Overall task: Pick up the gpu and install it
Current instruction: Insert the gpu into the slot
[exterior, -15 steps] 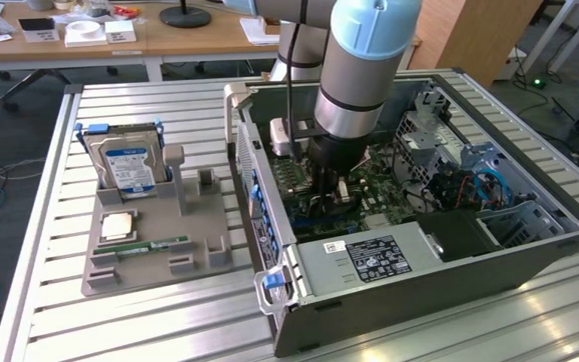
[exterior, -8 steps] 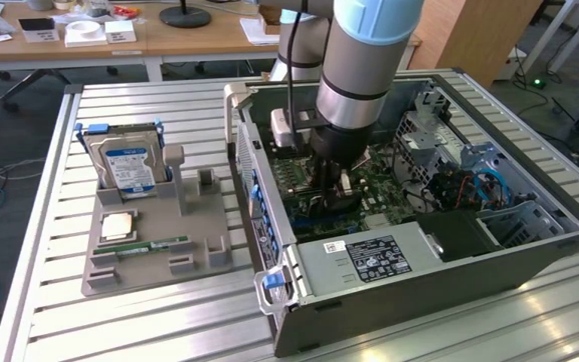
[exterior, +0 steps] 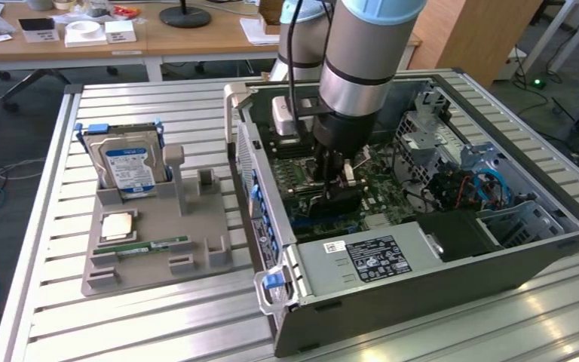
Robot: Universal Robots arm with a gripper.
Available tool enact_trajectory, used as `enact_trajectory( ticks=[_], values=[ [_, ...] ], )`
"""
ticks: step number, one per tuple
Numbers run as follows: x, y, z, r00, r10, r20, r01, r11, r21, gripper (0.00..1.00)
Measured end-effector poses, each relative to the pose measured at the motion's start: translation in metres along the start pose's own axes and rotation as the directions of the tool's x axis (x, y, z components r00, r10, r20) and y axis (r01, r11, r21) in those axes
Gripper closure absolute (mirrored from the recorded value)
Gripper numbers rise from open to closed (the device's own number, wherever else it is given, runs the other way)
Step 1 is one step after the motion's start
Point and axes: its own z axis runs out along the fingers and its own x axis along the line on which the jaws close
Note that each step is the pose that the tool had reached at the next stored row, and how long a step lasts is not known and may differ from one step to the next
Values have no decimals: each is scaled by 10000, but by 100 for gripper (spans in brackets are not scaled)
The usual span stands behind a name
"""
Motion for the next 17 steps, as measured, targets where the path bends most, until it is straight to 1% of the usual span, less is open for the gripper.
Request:
enact_trajectory(
  ticks=[11, 13, 17],
  values=[
    [-17, -13, -209, 10000, 0, -1, 0, 10000, 0, 49],
    [-19, -14, -226, 10000, 0, 1, 0, 10000, 1, 49],
    [-19, -14, -226, 10000, 0, 0, 0, 10000, 1, 49]
  ],
)
